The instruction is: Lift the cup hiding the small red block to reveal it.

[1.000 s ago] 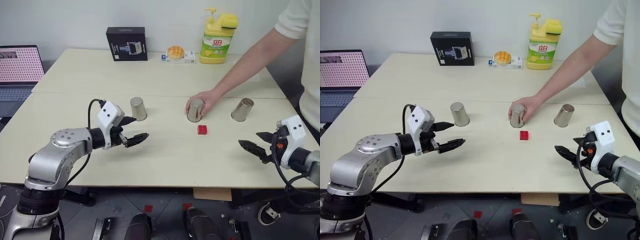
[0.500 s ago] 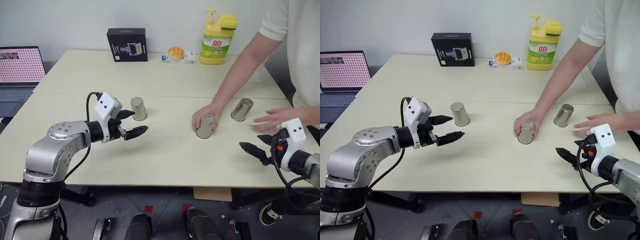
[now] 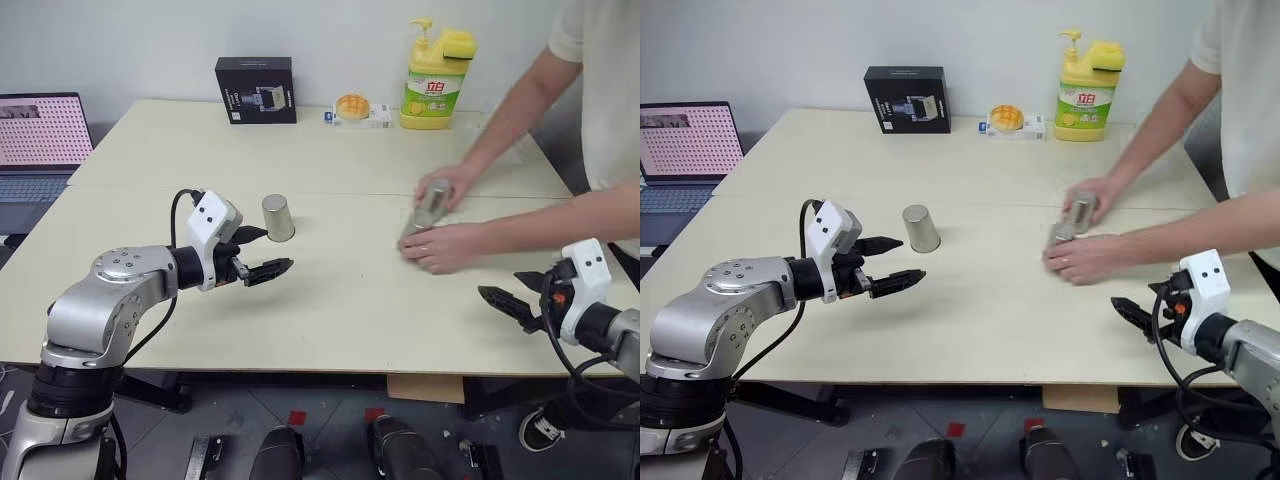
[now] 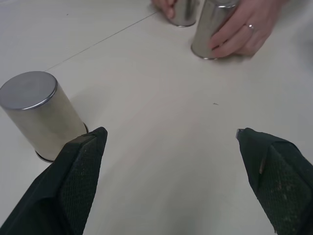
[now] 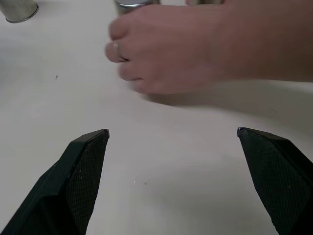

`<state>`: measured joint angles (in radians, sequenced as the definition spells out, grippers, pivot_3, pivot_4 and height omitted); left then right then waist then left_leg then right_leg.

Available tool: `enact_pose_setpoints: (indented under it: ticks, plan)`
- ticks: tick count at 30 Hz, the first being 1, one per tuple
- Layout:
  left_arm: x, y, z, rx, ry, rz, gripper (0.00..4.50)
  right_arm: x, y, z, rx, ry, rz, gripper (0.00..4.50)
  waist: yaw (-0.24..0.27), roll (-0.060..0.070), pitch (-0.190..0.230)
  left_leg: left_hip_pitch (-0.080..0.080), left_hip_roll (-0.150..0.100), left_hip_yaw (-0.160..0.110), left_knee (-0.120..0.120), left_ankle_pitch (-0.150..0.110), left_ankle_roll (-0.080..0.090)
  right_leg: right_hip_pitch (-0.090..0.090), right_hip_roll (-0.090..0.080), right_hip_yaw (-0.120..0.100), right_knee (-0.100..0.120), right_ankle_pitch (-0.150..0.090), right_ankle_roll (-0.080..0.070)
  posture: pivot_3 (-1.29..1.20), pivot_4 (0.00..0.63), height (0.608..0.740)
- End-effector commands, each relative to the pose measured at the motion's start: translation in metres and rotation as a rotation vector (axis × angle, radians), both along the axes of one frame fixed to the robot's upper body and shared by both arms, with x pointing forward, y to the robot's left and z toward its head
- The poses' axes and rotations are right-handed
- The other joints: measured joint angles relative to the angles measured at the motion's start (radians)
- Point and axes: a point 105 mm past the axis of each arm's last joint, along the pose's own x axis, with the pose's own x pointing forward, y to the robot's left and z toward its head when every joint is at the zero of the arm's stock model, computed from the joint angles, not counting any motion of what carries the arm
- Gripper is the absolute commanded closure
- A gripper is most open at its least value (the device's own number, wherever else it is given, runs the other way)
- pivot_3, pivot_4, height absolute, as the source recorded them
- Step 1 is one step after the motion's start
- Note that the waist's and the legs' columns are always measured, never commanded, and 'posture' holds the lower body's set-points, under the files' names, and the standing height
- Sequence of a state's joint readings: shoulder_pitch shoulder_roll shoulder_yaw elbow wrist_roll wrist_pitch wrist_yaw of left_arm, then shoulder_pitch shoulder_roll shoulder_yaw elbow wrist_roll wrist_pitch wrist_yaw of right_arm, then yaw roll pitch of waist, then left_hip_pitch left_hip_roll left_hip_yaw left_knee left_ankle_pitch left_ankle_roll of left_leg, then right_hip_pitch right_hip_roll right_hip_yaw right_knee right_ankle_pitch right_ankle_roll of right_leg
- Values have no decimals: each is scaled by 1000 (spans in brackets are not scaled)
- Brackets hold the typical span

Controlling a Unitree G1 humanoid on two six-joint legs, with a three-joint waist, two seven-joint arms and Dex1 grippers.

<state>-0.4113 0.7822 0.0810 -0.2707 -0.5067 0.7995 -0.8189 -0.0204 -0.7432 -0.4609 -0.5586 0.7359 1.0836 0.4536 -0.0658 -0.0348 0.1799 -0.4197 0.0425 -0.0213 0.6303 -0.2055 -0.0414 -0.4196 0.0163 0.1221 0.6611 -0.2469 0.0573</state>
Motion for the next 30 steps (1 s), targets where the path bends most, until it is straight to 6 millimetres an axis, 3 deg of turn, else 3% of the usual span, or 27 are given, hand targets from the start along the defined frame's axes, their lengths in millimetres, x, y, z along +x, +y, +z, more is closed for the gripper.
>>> enact_pose_setpoints:
  ticks: [1,21,27,30]
  plan:
    - [-2,-1,13,12,-50,-17,0,1,1,11,-11,-50,9,45,0,0,0,0,0,0,0,0,0,0,0,0,0,0,0,0,150,740]
    - [-7,-1,7,24,-22,-50,0,-5,-5,5,-31,-16,-3,45,0,0,0,0,0,0,0,0,0,0,0,0,0,0,0,0,150,740]
    - [-9,-9,7,9,-23,-89,0,-6,-1,3,-21,-26,-6,45,1,0,0,0,0,1,0,0,0,0,0,1,0,0,0,0,150,740]
    - [-14,-25,6,-13,-28,-157,0,-2,-5,0,-44,-42,-48,45,3,0,0,1,0,1,0,0,0,0,0,0,0,0,-1,0,150,740]
